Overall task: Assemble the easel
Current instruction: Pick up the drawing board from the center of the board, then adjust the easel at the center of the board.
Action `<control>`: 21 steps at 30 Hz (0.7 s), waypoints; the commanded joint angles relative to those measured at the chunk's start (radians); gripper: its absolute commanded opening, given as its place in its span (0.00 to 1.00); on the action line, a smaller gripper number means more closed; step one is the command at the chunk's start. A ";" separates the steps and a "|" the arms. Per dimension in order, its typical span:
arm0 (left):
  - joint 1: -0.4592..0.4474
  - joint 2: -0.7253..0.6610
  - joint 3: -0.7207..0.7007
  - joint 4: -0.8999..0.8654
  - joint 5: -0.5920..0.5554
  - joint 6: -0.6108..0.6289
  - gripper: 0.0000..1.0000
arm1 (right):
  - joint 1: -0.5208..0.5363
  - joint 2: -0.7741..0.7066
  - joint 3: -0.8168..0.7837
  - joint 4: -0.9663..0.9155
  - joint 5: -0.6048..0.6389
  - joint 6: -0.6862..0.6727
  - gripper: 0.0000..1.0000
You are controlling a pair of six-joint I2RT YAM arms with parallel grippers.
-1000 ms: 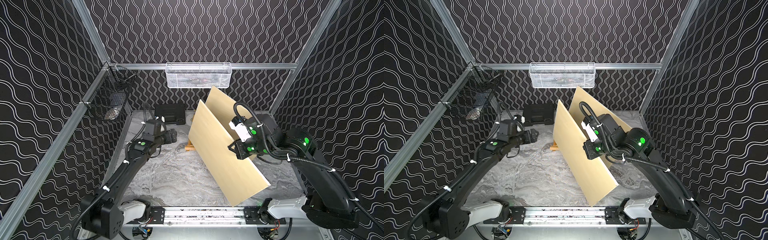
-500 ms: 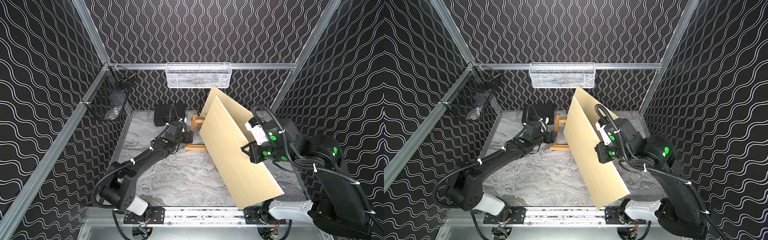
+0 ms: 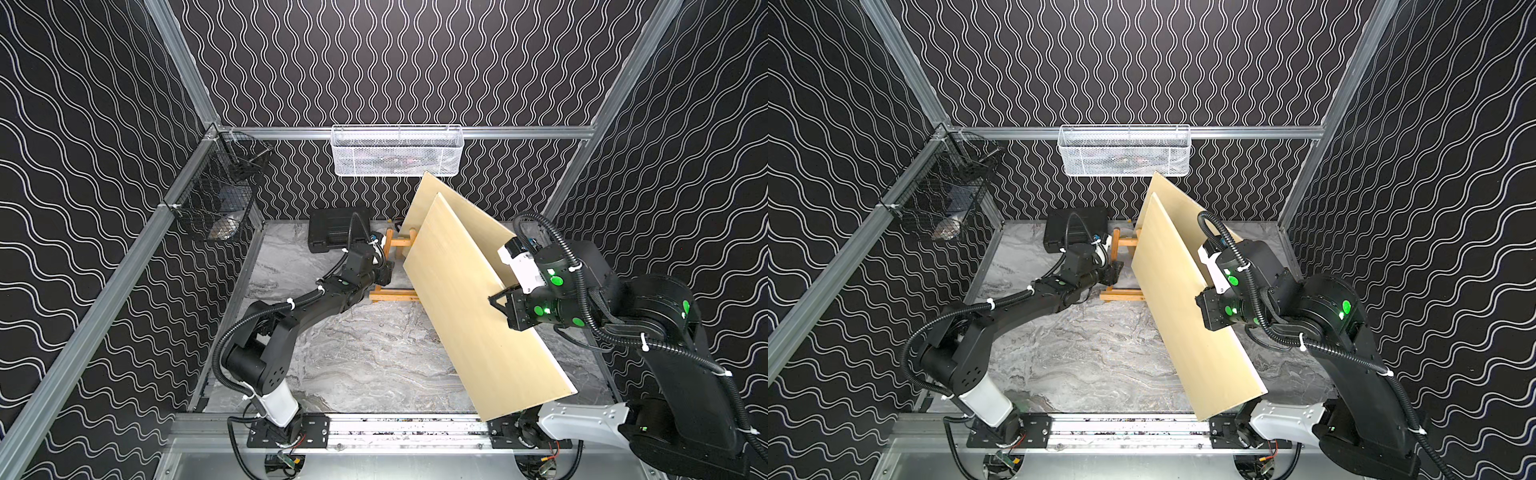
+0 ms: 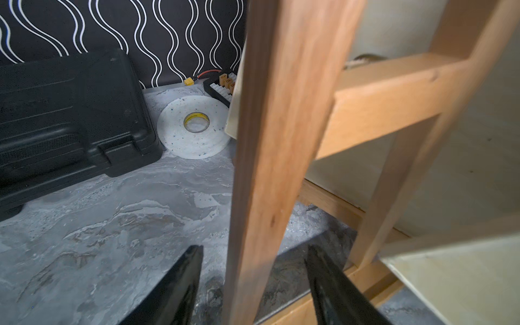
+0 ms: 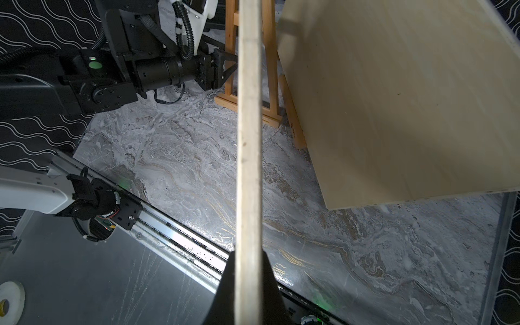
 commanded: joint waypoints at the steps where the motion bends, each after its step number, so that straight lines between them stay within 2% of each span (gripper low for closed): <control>1: 0.000 0.018 0.017 0.043 -0.054 0.055 0.57 | 0.001 -0.002 0.009 0.128 0.006 -0.004 0.00; 5: 0.000 0.010 0.002 0.036 -0.079 0.091 0.45 | 0.001 -0.007 0.015 0.137 0.016 -0.010 0.00; 9: 0.001 0.001 -0.007 0.025 -0.095 0.114 0.40 | 0.001 0.002 0.029 0.138 0.013 -0.020 0.00; 14: 0.000 -0.001 -0.005 -0.007 -0.090 0.178 0.24 | 0.001 0.017 0.068 0.120 0.001 -0.027 0.00; 21: 0.002 -0.054 -0.060 -0.035 -0.054 0.267 0.15 | 0.001 0.018 0.102 0.124 -0.043 -0.040 0.00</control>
